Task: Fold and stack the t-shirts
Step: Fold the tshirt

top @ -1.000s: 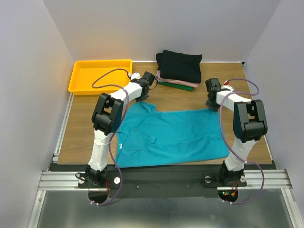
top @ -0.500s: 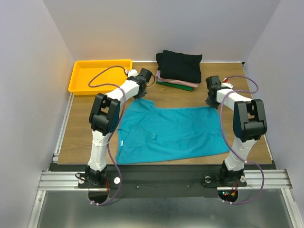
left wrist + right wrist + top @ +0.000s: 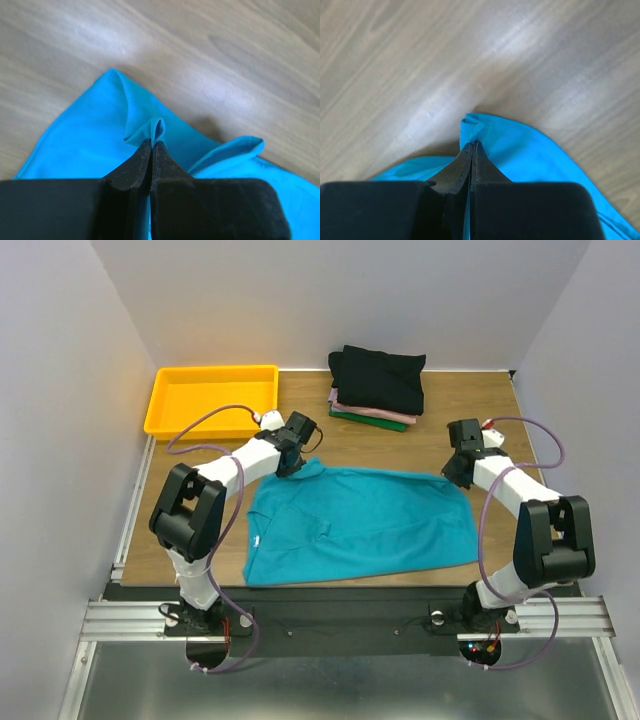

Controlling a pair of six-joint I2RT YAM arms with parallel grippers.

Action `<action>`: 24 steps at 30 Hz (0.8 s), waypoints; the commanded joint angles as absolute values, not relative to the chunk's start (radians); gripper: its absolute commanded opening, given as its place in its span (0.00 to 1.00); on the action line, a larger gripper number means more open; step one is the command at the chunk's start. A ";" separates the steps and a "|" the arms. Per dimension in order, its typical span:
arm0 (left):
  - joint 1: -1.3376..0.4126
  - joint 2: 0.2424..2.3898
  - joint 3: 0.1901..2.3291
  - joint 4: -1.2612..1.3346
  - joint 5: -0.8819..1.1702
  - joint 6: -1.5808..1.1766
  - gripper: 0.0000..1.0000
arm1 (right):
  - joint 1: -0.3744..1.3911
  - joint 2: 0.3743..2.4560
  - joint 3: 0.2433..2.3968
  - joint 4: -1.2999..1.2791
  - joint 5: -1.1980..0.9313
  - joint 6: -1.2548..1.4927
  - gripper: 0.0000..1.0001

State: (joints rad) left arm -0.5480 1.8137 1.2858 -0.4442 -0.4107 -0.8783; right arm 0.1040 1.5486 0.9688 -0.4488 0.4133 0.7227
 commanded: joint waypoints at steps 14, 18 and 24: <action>-0.716 1.502 1.023 -0.508 -0.506 -1.109 0.00 | 0.098 1.252 0.799 -0.423 0.371 0.643 0.00; -0.733 1.453 0.979 -0.514 -0.499 -1.137 0.00 | 0.098 1.214 0.781 -0.422 0.367 0.635 0.00; -0.776 1.388 0.948 -0.528 -0.497 -1.176 0.00 | 0.098 1.163 0.772 -0.428 0.357 0.620 0.00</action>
State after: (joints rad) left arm -0.7444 1.4540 0.9722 -0.4927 -0.4599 -1.1233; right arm 0.1040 1.2083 0.7708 -0.4446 0.3614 0.6430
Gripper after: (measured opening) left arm 0.119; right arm 0.012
